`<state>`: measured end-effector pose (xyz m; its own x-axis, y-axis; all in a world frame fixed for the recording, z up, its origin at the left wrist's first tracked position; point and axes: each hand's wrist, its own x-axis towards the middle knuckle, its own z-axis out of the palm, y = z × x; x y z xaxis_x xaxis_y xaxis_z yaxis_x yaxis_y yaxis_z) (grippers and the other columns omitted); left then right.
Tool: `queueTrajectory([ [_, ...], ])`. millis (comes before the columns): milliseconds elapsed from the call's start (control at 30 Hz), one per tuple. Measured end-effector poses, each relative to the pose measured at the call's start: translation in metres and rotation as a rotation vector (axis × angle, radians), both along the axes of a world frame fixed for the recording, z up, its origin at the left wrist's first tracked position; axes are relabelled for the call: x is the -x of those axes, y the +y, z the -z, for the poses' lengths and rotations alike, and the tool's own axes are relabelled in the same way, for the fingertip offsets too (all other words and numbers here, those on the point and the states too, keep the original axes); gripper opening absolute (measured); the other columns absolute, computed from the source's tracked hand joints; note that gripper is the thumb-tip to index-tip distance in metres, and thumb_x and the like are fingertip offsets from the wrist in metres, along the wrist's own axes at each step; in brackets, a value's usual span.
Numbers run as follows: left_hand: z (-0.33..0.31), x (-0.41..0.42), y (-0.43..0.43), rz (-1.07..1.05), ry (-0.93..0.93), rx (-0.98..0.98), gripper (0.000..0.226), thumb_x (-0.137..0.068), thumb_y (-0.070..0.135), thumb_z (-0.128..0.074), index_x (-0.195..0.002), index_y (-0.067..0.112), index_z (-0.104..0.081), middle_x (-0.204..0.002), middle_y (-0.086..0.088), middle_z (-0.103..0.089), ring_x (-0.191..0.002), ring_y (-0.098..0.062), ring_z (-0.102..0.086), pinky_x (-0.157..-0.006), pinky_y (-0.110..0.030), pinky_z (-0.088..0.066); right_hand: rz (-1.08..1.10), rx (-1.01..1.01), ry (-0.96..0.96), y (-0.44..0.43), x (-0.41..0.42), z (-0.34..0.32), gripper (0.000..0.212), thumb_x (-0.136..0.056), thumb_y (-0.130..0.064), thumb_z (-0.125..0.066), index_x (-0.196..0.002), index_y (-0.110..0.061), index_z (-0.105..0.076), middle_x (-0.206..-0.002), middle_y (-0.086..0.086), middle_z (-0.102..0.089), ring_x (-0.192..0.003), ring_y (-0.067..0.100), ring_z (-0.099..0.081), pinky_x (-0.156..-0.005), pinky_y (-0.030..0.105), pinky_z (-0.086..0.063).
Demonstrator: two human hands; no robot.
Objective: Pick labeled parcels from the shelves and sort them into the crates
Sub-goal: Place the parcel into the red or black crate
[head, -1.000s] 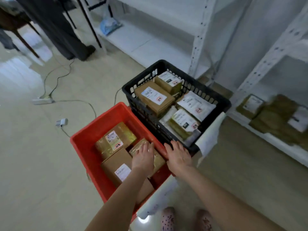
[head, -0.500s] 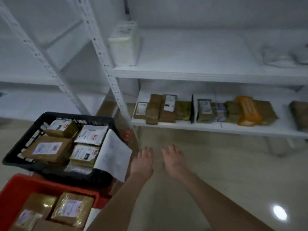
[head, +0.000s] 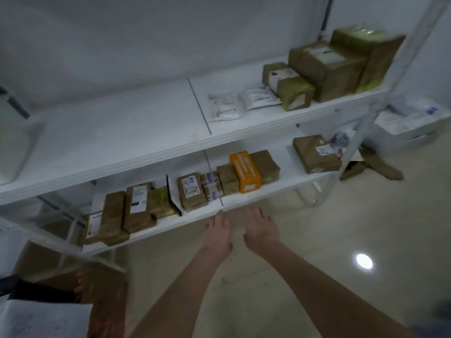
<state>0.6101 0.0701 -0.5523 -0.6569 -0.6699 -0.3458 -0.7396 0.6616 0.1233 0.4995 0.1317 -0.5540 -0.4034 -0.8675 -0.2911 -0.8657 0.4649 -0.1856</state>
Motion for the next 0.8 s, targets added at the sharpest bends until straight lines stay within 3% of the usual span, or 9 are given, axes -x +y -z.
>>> queueTrajectory([
  [200, 0.003, 0.107, -0.015, 0.121, 0.001, 0.018, 0.083, -0.09, 0.013, -0.057, -0.153, 0.011, -0.002, -0.16, -0.01, -0.002, -0.146, -0.027, -0.011, -0.114, -0.039, -0.024, 0.137, 0.043, 0.013, 0.007, 0.105, 0.0, 0.063, -0.087, -0.017, -0.056, -0.143, -0.021, -0.027, -0.143, 0.005, -0.033, -0.134, 0.024, -0.03, -0.105, 0.035, -0.033],
  [467, 0.015, 0.251, -0.067, 0.237, 0.061, 0.077, 0.079, -0.087, 0.015, -0.059, -0.151, 0.013, -0.012, -0.155, -0.008, -0.015, -0.137, -0.026, -0.029, -0.102, -0.035, -0.037, 0.244, 0.064, 0.024, -0.035, 0.24, 0.012, 0.063, -0.092, -0.017, -0.053, -0.147, -0.02, -0.023, -0.15, 0.007, -0.024, -0.141, 0.028, -0.019, -0.108, 0.039, -0.031],
  [800, 0.075, 0.361, -0.1, 0.139, -0.002, 0.004, 0.074, -0.089, 0.014, -0.056, -0.15, 0.013, -0.015, -0.157, -0.008, -0.014, -0.138, -0.027, -0.029, -0.104, -0.034, -0.036, 0.173, -0.017, -0.024, -0.082, 0.358, 0.085, 0.06, -0.093, -0.019, -0.05, -0.147, -0.022, -0.022, -0.151, 0.007, -0.025, -0.142, 0.028, -0.02, -0.11, 0.039, -0.027],
])
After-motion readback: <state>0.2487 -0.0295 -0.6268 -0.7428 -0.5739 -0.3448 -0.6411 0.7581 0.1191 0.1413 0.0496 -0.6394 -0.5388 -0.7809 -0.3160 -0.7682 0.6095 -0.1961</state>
